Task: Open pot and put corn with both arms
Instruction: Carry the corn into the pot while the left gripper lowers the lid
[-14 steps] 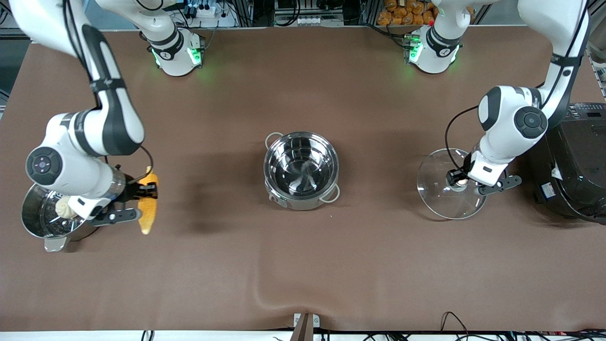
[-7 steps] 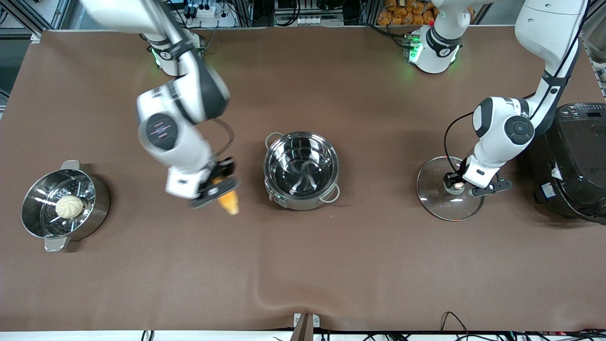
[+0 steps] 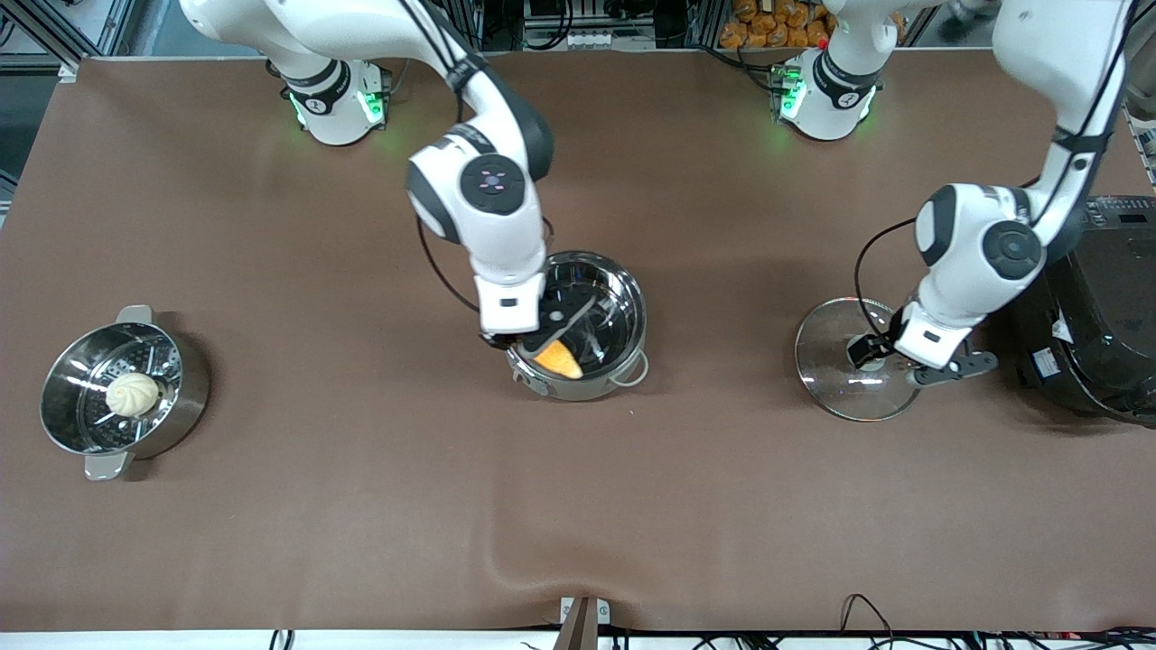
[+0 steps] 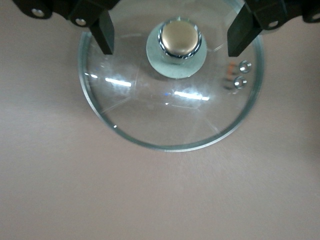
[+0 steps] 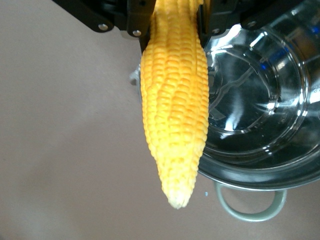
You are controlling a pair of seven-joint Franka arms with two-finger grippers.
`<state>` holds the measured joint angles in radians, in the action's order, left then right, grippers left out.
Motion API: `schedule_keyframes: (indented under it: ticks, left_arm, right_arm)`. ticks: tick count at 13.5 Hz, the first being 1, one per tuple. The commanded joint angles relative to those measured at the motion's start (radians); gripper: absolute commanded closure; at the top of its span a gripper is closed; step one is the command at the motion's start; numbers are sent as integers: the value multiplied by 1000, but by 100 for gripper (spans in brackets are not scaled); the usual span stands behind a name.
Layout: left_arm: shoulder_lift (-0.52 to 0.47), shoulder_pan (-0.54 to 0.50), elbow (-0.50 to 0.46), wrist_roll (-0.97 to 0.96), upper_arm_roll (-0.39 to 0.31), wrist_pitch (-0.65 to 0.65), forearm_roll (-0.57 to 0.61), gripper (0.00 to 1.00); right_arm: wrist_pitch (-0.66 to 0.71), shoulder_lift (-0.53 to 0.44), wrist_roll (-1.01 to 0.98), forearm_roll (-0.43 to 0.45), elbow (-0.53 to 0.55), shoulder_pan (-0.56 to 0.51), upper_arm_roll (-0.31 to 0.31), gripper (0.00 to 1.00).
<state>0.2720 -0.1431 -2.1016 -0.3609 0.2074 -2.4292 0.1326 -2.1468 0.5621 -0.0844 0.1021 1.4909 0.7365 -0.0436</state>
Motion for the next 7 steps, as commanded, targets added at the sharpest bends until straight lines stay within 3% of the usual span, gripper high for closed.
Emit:
schedule_keyframes:
  ticks: [1,6,7]
  left_arm:
    - [-45,-3,191,-12,46,276,19,0]
    - [-89,-1,510,-4,78,640,6,0]
    - [-89,-3,549,-4,78,679,5,0]
  right_arm:
    - [4,45,79,76,-44,52,-15,100]
    - [19,82,334,153,-52,124,-13,100]
    - [31,82,400,151,-52,130,-13,54]
